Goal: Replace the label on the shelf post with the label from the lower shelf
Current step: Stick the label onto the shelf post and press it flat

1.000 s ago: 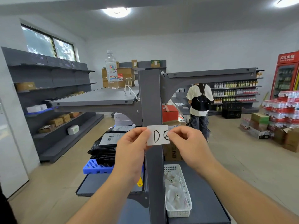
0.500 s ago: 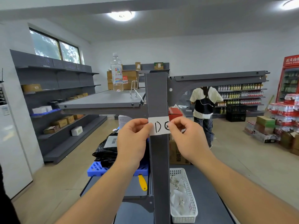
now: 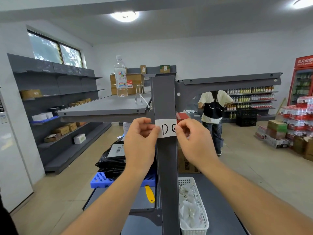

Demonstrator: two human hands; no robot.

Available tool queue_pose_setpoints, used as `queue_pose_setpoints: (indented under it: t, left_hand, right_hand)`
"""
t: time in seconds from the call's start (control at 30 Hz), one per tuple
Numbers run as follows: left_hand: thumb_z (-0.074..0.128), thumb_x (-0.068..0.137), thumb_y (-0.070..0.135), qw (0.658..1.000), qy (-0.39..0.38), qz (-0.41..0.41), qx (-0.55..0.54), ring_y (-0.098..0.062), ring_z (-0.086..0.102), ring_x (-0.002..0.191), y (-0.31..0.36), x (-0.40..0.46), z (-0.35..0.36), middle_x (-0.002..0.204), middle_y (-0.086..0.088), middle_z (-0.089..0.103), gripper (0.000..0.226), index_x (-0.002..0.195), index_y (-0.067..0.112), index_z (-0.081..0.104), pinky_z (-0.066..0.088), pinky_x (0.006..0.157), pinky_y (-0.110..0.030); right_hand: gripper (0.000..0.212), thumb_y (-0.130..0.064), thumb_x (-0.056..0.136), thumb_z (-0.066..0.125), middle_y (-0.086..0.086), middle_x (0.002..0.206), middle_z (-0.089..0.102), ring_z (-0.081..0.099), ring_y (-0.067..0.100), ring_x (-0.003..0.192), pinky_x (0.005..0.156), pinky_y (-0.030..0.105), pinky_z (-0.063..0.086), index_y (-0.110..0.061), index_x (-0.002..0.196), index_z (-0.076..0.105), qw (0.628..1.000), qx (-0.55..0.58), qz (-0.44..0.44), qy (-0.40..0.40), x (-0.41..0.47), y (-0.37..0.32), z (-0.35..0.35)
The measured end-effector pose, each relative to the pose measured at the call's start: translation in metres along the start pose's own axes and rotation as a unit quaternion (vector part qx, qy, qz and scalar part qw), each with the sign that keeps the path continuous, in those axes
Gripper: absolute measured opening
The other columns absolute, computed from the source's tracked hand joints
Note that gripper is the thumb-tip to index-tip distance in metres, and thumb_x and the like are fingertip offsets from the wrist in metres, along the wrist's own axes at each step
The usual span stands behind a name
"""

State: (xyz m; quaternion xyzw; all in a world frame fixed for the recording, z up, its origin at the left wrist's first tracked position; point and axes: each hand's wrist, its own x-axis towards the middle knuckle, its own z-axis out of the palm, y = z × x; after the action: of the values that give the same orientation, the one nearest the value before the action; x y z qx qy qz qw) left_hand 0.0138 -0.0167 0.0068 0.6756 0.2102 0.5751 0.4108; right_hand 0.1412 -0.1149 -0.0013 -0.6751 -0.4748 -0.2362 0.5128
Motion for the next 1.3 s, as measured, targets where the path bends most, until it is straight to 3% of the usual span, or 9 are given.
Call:
queue_pose_setpoints:
  t: [0.13, 0.3, 0.43, 0.7, 1.0, 1.17, 1.3]
  left_hand:
    - [0.077, 0.09, 0.019, 1.0, 0.007, 0.005, -0.002, -0.007, 0.071, 0.079, -0.0027, 0.0027, 0.0012, 0.085, 0.004, 0.075, 0.022, 0.107, 0.024, 0.066, 0.058, 0.073, -0.018]
    - [0.077, 0.09, 0.017, 1.0, 0.009, 0.006, -0.011, -0.006, 0.071, 0.08, -0.0044, 0.0036, 0.003, 0.086, 0.004, 0.074, 0.018, 0.106, 0.02, 0.067, 0.057, 0.071, -0.013]
    - [0.077, 0.09, 0.018, 1.0, 0.008, 0.0, -0.014, -0.005, 0.071, 0.082, -0.0073, 0.0051, 0.0042, 0.087, 0.005, 0.073, 0.017, 0.102, 0.023, 0.067, 0.061, 0.073, -0.02]
    - [0.077, 0.09, 0.016, 1.0, 0.016, 0.002, -0.022, -0.004, 0.069, 0.081, -0.0067, 0.0057, 0.007, 0.087, 0.007, 0.072, 0.014, 0.099, 0.02, 0.068, 0.058, 0.072, -0.016]
    - [0.078, 0.089, 0.019, 1.0, 0.017, -0.01, -0.011, 0.006, 0.065, 0.074, -0.0087, 0.0082, 0.0076, 0.086, 0.009, 0.072, 0.012, 0.098, 0.02, 0.07, 0.051, 0.065, -0.005]
    - [0.076, 0.09, 0.023, 1.0, 0.004, -0.019, 0.003, 0.001, 0.07, 0.079, -0.0078, 0.009, 0.0045, 0.084, 0.012, 0.076, 0.009, 0.089, 0.031, 0.071, 0.056, 0.067, -0.012]
    - [0.072, 0.094, 0.02, 1.0, -0.019, -0.008, 0.01, 0.008, 0.069, 0.081, -0.0054, 0.0085, 0.0027, 0.085, 0.014, 0.075, 0.013, 0.09, 0.033, 0.07, 0.056, 0.067, -0.008]
  right_hand:
    - [0.016, -0.021, 0.101, 0.061, -0.003, 0.081, 0.064, 0.056, 0.011, 0.075, 0.066, 0.017, 0.042, -0.015, 0.087, 0.066, 1.0, -0.002, -0.004, 0.0, 0.0021, 0.0011, 0.0039]
    - [0.016, -0.019, 0.101, 0.061, -0.007, 0.079, 0.059, 0.055, 0.01, 0.077, 0.066, 0.015, 0.042, -0.016, 0.086, 0.064, 1.0, 0.0, 0.001, 0.004, 0.0037, 0.0018, 0.0066]
    - [0.016, -0.019, 0.1, 0.061, -0.007, 0.078, 0.058, 0.055, 0.011, 0.076, 0.066, 0.016, 0.042, -0.016, 0.085, 0.063, 1.0, -0.001, -0.004, 0.007, 0.0046, 0.0034, 0.0078]
    - [0.016, -0.017, 0.099, 0.062, -0.002, 0.078, 0.06, 0.055, 0.013, 0.074, 0.066, 0.022, 0.044, -0.014, 0.084, 0.063, 1.0, 0.003, -0.004, 0.008, 0.0045, 0.0024, 0.0084]
    - [0.015, -0.019, 0.099, 0.062, -0.007, 0.079, 0.059, 0.056, 0.01, 0.077, 0.064, 0.016, 0.043, -0.017, 0.084, 0.062, 1.0, -0.006, 0.004, 0.002, 0.0057, -0.0003, 0.0077]
    - [0.017, -0.024, 0.1, 0.063, -0.006, 0.077, 0.06, 0.056, 0.009, 0.079, 0.067, 0.011, 0.04, -0.016, 0.085, 0.062, 1.0, 0.009, 0.027, 0.007, 0.0057, 0.0026, 0.0087]
    - [0.017, -0.028, 0.101, 0.061, -0.008, 0.078, 0.06, 0.054, 0.005, 0.074, 0.064, 0.011, 0.039, -0.02, 0.087, 0.063, 0.999, 0.02, 0.044, 0.001, 0.0052, 0.0021, 0.0077]
